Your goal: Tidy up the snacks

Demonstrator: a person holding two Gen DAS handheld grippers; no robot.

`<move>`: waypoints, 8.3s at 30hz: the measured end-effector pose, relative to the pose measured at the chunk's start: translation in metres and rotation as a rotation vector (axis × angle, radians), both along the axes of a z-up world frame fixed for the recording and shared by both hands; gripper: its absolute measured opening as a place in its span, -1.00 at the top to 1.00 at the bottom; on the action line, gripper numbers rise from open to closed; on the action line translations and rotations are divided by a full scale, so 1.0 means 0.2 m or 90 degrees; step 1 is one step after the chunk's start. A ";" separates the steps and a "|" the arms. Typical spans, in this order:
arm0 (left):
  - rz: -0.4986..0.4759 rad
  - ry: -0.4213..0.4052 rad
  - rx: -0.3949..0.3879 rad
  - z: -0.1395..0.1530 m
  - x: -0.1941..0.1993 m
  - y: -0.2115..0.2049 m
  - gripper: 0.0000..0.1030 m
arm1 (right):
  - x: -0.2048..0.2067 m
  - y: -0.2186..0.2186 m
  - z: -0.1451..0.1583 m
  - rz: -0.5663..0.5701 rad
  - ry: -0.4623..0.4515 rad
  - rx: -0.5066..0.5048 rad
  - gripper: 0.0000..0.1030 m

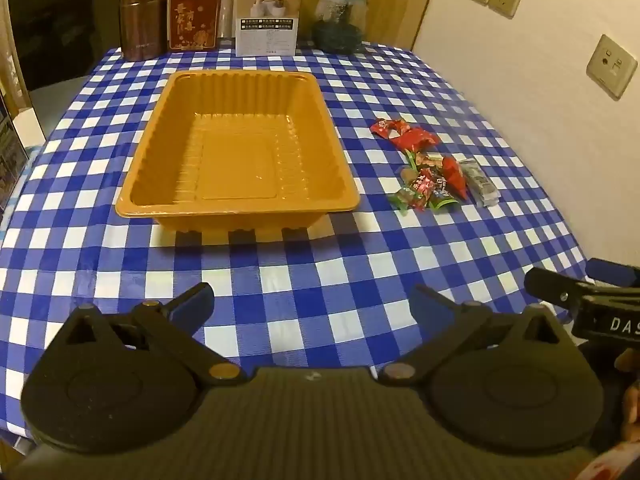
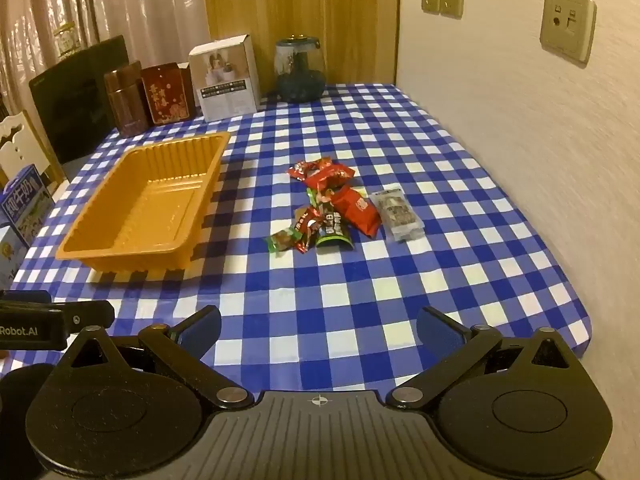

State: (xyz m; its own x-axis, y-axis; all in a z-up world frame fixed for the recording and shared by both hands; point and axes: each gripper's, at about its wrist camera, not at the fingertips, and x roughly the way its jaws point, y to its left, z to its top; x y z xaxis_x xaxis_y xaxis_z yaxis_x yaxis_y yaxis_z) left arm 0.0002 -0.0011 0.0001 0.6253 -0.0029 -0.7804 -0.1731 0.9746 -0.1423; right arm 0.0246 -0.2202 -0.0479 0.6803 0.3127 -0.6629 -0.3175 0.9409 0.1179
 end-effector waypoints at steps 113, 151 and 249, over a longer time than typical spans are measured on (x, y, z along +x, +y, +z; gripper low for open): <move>-0.077 -0.028 -0.016 0.03 0.14 -0.09 -1.00 | 0.05 -0.15 0.03 -0.063 -0.018 0.048 -1.00; -0.312 -0.031 0.172 -0.37 0.85 -0.50 0.00 | 0.73 -0.39 -0.23 -0.079 -0.010 0.066 -0.64; -0.127 -0.062 0.027 0.20 0.44 0.15 0.62 | 0.29 0.34 0.15 0.042 -0.010 0.120 0.25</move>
